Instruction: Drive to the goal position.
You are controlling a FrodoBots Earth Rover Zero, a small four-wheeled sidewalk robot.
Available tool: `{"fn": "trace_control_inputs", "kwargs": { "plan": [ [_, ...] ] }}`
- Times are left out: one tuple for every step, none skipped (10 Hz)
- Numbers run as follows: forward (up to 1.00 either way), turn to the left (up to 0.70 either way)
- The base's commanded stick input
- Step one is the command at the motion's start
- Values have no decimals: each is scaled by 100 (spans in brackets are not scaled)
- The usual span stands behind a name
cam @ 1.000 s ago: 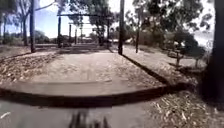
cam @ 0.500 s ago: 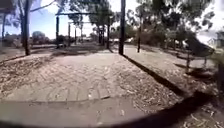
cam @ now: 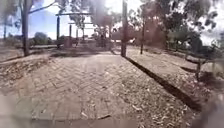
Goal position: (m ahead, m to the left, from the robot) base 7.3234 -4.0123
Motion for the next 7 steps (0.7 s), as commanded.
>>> {"fn": "trace_control_inputs", "kwargs": {
  "plan": [
    [100, 35],
    [100, 37],
    [100, 40],
    [100, 0],
    [100, 0],
    [100, 0],
    [100, 0]
  ]
}}
